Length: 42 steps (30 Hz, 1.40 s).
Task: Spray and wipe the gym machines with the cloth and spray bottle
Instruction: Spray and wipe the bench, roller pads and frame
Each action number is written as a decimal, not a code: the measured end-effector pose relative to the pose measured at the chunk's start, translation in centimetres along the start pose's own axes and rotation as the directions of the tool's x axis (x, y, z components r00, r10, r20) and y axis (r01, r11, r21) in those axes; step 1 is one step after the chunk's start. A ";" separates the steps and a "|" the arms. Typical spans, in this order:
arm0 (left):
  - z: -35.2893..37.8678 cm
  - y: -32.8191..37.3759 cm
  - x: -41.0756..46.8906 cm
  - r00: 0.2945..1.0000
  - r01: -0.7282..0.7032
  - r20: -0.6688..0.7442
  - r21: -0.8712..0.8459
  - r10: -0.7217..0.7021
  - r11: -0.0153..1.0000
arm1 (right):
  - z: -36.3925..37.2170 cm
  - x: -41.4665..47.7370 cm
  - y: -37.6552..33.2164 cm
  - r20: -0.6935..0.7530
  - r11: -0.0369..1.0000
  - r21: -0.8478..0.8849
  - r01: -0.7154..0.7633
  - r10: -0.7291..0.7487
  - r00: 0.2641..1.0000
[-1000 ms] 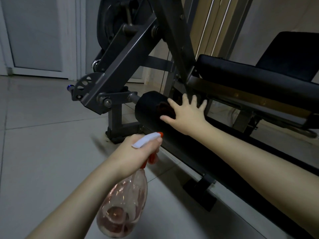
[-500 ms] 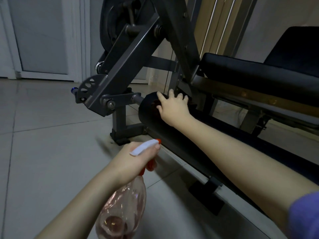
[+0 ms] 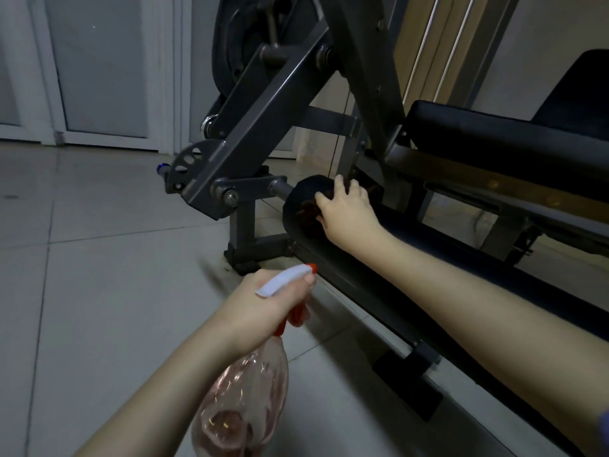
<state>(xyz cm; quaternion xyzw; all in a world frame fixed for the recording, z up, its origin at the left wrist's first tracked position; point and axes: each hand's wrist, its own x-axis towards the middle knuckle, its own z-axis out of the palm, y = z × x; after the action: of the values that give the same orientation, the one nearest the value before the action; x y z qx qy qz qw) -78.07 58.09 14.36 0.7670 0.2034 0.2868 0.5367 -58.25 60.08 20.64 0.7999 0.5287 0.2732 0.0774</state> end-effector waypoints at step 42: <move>-0.3 0.1 -0.4 0.999 0.030 0.028 -0.013 -0.030 0.999 | -0.5 -3.4 -1.0 0.002 0.971 -0.099 0.219 -0.220 0.976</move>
<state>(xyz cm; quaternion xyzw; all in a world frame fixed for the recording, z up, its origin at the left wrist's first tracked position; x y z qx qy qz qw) -78.54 58.00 14.42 0.7643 0.2056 0.2692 0.5487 -60.34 57.36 19.46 0.7305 0.6000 0.2925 0.1442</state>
